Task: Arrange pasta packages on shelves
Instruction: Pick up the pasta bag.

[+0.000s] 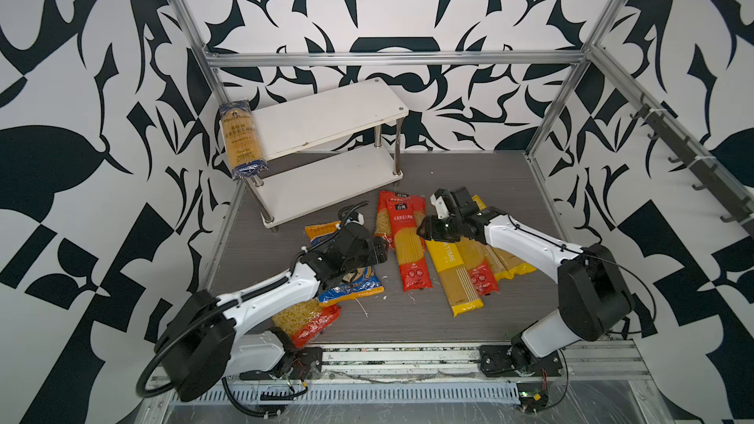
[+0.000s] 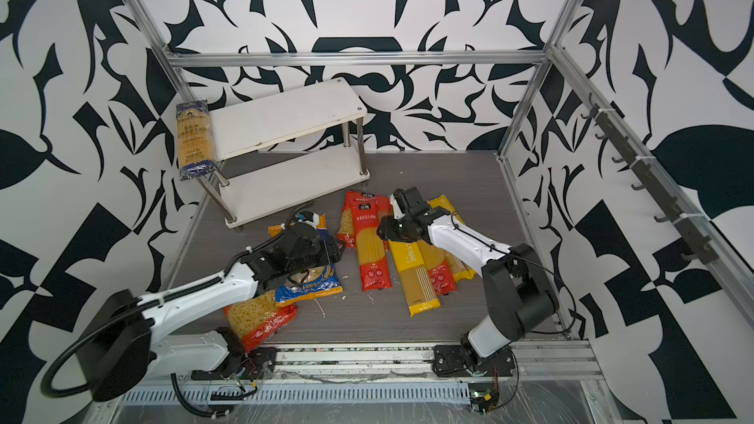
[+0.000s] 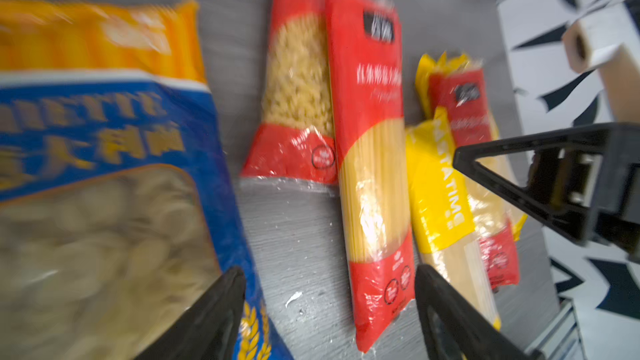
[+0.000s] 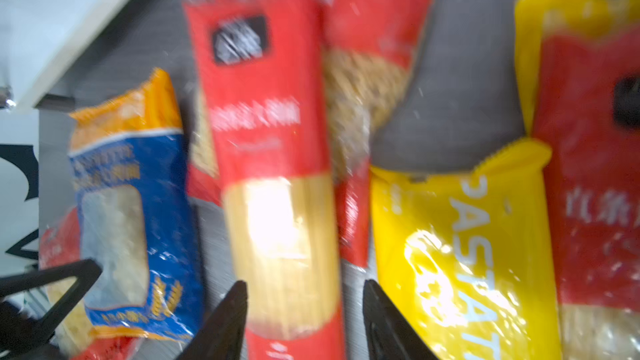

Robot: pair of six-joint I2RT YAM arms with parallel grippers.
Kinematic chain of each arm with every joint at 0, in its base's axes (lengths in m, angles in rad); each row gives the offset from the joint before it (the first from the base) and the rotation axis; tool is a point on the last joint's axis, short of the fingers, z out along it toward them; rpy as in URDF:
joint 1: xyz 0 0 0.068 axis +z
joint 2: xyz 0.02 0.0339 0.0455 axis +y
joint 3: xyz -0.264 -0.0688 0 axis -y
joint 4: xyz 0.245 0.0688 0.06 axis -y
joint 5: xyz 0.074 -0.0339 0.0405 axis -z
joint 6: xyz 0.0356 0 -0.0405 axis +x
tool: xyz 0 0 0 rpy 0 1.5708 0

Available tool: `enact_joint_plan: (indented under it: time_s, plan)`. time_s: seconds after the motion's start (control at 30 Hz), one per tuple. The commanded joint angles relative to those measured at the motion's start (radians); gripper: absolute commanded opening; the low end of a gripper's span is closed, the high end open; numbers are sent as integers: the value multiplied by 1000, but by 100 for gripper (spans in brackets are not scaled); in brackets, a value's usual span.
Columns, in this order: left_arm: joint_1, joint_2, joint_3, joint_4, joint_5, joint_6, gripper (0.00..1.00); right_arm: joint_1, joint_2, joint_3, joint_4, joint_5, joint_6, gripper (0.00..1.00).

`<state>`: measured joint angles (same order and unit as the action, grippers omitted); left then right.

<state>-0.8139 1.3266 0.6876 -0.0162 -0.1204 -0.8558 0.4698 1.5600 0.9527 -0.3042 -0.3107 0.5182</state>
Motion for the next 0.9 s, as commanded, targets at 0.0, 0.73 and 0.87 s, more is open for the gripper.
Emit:
enact_joint_plan:
  time_s: [0.0, 0.73, 0.87]
  plan:
    - [-10, 91, 42, 105, 73, -55, 79, -3, 21, -57, 100, -147, -36, 60]
    - [27, 216, 4, 261, 180, -101, 57, 64, 204, -220, 636, -355, 224, 44]
    - [68, 92, -9, 179, 174, -78, 58, 67, 135, -270, 710, -360, 261, 22]
